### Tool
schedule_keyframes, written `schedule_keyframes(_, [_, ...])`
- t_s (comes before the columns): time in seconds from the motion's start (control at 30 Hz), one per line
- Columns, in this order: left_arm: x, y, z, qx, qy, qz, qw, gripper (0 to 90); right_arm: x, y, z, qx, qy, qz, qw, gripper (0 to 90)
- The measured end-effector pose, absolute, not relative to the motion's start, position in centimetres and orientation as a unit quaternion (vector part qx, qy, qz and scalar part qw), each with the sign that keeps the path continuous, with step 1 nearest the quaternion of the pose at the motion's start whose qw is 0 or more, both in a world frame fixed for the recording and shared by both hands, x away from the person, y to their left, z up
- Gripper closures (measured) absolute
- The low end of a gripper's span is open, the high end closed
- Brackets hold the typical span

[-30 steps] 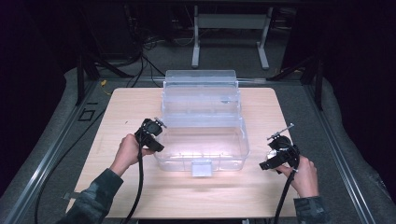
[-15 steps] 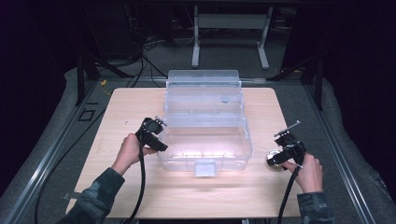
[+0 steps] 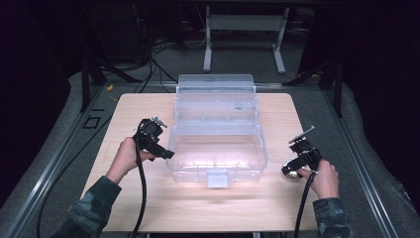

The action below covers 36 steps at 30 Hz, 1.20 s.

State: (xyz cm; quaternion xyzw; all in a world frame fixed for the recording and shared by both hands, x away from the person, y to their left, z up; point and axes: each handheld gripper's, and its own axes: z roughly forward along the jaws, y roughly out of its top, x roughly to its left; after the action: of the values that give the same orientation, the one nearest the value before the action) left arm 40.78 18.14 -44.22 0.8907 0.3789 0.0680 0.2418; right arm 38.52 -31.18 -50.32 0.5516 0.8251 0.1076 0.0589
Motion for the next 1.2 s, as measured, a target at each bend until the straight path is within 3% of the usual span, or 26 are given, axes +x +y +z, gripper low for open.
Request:
schedule_keyframes(0.3, [40.7, 20.1, -43.3, 0.889, 0.382, 0.062, 0.243, 7.0, 39.3, -30.9, -51.1, 0.553, 0.827, 0.095, 0.039, 10.8])
schedule_keyframes(0.7, [40.8, 23.3, -43.4, 0.877, 0.408, 0.075, 0.243, 5.1, 39.8, -30.8, -51.4, 0.56, 0.824, 0.072, 0.055, 10.6])
schedule_keyframes(1.2, [40.8, 24.7, -44.4, 0.872, 0.421, 0.071, 0.24, 3.0, 40.2, -31.5, -51.8, 0.572, 0.815, 0.08, 0.044, 19.9])
